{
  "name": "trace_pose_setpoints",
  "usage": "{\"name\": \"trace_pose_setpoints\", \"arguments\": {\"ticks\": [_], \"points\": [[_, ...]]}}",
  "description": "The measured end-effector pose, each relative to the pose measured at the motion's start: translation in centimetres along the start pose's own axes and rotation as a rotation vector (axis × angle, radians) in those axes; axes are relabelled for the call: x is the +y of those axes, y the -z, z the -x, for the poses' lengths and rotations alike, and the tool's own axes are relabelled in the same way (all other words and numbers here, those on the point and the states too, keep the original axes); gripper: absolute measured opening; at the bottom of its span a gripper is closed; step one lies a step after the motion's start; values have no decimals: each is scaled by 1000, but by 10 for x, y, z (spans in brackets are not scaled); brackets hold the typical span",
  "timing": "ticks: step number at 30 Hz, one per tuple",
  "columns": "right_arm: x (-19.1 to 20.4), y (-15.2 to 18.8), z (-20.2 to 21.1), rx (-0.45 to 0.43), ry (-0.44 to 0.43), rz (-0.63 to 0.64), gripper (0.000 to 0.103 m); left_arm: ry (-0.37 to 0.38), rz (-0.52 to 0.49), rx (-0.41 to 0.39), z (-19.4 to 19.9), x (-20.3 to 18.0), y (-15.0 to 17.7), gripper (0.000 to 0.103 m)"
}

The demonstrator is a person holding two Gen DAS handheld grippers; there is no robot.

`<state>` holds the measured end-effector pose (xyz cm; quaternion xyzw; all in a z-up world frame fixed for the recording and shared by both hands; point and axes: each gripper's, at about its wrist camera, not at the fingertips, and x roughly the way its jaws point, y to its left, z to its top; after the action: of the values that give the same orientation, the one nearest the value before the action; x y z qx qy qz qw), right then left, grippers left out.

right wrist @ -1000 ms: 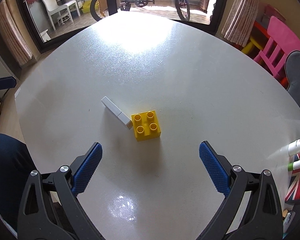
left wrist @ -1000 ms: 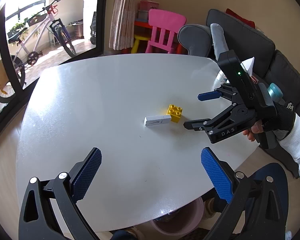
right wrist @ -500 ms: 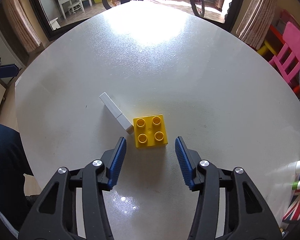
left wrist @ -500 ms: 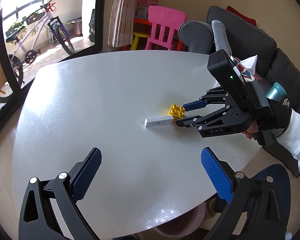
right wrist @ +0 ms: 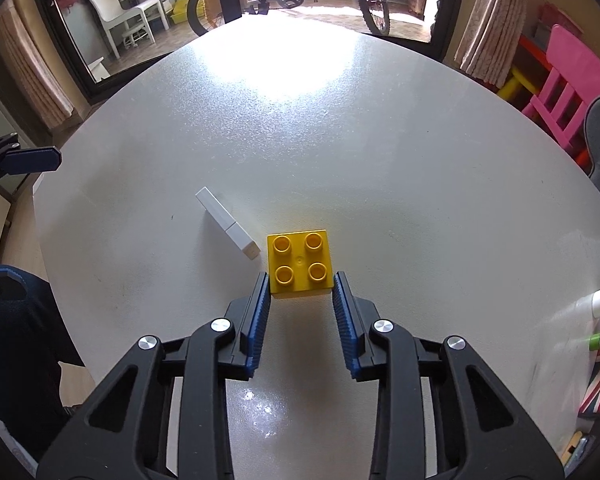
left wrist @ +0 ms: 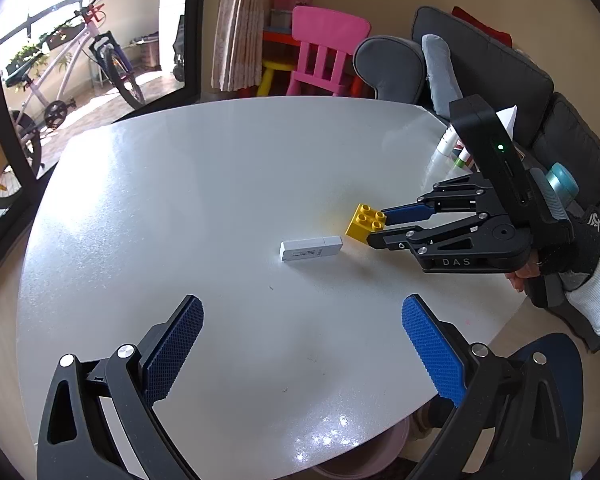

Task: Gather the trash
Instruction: 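Grasp the yellow brick with the right gripper, then grasp the white stick with the left gripper while the right holds the yellow brick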

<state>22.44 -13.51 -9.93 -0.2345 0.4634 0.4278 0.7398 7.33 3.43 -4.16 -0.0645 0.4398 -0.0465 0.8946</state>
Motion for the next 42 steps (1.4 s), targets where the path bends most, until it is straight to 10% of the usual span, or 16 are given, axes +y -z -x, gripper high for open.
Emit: {"name": "trace_pose_setpoints", "arguments": {"ticks": [38,42], "points": [[-37,35,35,-39,117,-247,32,-190,94,94,-99,-13,-22,95],[-37,35,34,-41,117,-248,32,-190,95,96,-101,-12,-21,69]]}}
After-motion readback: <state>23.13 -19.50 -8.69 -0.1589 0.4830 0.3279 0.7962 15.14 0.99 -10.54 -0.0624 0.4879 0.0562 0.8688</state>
